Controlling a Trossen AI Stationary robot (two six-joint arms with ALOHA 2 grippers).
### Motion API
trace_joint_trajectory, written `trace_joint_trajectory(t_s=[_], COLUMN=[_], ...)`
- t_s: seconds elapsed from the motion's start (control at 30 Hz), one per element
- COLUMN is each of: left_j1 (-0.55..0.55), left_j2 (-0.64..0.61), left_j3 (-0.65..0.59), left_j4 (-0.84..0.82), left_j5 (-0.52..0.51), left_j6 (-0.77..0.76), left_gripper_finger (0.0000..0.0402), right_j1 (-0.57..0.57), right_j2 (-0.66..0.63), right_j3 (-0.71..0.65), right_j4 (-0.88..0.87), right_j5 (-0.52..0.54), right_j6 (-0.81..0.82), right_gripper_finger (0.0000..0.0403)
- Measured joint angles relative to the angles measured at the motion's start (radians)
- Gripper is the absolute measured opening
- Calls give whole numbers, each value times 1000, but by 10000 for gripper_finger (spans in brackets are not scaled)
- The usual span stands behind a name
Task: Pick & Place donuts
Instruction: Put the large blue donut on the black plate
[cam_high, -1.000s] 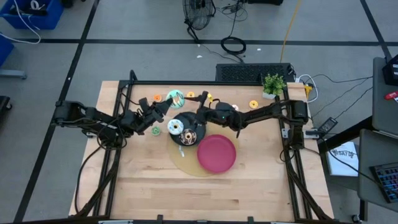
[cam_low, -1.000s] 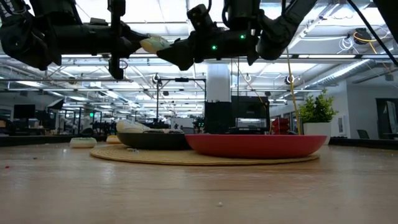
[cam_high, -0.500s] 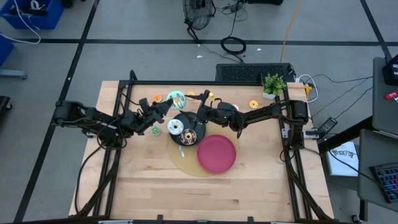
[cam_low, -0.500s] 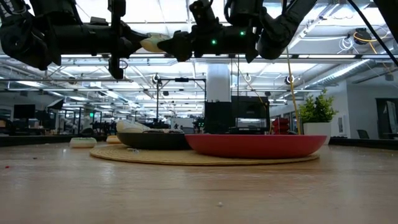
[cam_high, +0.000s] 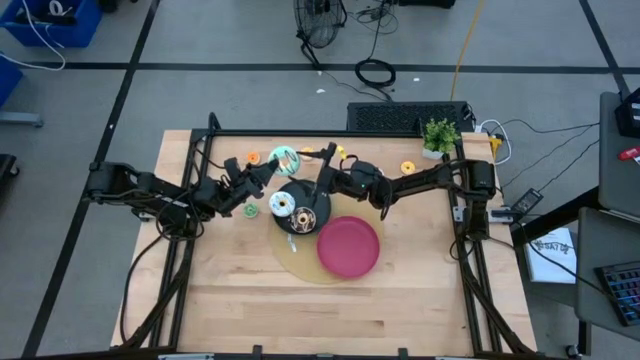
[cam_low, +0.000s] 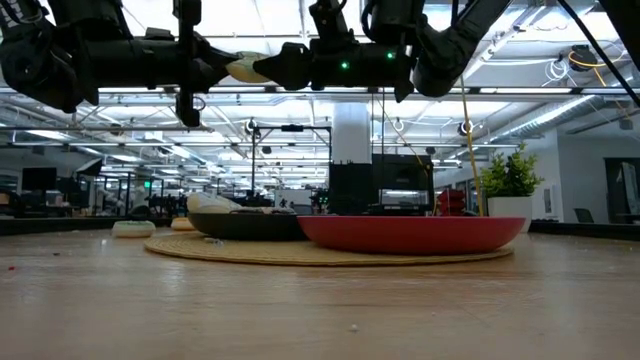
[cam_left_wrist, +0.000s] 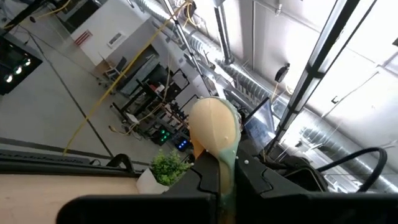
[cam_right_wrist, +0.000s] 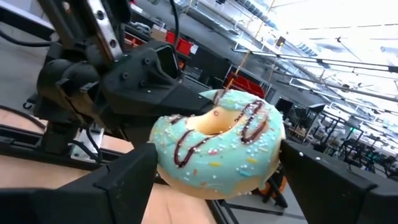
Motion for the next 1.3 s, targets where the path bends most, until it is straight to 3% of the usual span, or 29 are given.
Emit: trace_joint_trajectory(t_s=[0.27,0.5,0.63,0.9,1.03,1.3], left_j1=[0,0,0,0,-1,-20], left_j2=[0,0,0,0,0,0], left_j3=[0,0,0,0,1,84], left_j4=[0,0,1,1,1,-89], left_j5=[1,-4,-8,-3,8,37], left_j6=[3,-4,1,-8,-9,7], left_gripper_finger=[12,24,12,26,12,24], right_j1=[2,2,2,2,-3,-7], right_j2=[0,-1,-1,-1,-1,-1], right_j3=[0,7,39,57,57,57], right_j4=[-11,-27,-81,-84,-117,-131], right_j5=[-47,-49,-47,-45,-44,-30], right_j6=[-26,-45,-44,-49,-47,-45], right_gripper_finger=[318,341,348,340,339,339])
